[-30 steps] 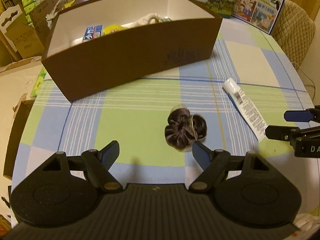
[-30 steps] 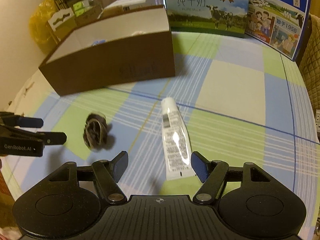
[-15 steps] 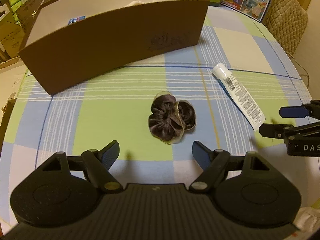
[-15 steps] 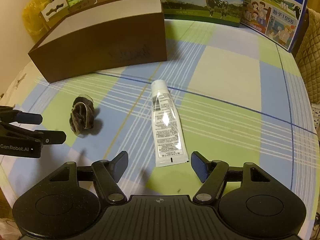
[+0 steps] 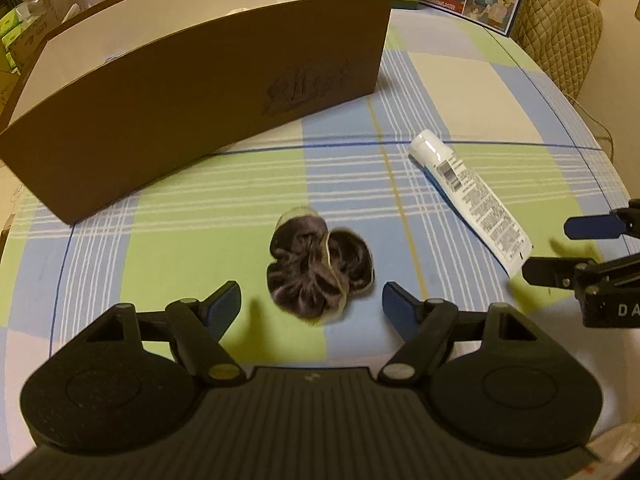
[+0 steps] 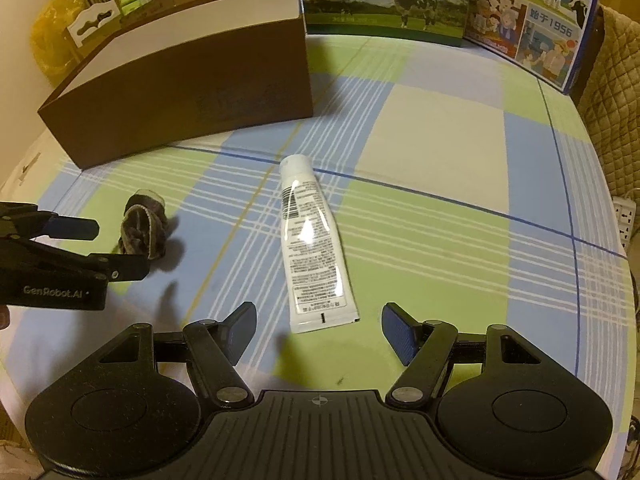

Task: Organize objects
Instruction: 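Close the left tool on the dark scrunchie while the right tool grasps the white tube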

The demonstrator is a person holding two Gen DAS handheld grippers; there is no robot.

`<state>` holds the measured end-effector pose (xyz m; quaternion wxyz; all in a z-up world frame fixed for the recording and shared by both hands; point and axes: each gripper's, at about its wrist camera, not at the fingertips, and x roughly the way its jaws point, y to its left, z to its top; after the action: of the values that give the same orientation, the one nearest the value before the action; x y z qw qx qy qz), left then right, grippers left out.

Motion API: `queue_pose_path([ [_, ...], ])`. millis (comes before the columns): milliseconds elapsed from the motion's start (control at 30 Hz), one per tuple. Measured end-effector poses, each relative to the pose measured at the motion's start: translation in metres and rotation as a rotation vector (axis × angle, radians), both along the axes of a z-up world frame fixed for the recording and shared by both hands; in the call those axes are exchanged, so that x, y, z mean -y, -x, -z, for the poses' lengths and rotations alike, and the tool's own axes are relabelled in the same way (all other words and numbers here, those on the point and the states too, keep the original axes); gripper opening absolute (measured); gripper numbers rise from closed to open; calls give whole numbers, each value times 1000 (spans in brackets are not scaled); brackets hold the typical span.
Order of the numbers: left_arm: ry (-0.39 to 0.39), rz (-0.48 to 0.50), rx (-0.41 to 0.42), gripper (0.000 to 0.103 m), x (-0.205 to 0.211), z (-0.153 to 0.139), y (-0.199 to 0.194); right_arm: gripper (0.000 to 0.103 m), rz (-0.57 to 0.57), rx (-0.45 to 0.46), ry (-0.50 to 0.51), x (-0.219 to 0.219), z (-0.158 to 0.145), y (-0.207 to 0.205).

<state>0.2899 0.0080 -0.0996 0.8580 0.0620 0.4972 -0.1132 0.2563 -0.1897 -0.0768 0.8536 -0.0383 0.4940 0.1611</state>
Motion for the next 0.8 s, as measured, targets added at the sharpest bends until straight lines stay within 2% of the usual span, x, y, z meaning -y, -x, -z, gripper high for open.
queue_pose_path([
  [367, 3, 2, 9, 70, 8, 12, -19, 67, 9, 21, -4, 1, 2, -11],
  [400, 6, 3, 8, 69, 9, 13, -20, 67, 7, 22, -7, 0, 3, -12],
  [567, 20, 8, 7, 47, 10, 15, -24, 67, -8, 32, -13, -3, 5, -19],
  [800, 23, 9, 18, 34, 5, 13, -26, 66, -17, 27, -25, -8, 14, -33],
])
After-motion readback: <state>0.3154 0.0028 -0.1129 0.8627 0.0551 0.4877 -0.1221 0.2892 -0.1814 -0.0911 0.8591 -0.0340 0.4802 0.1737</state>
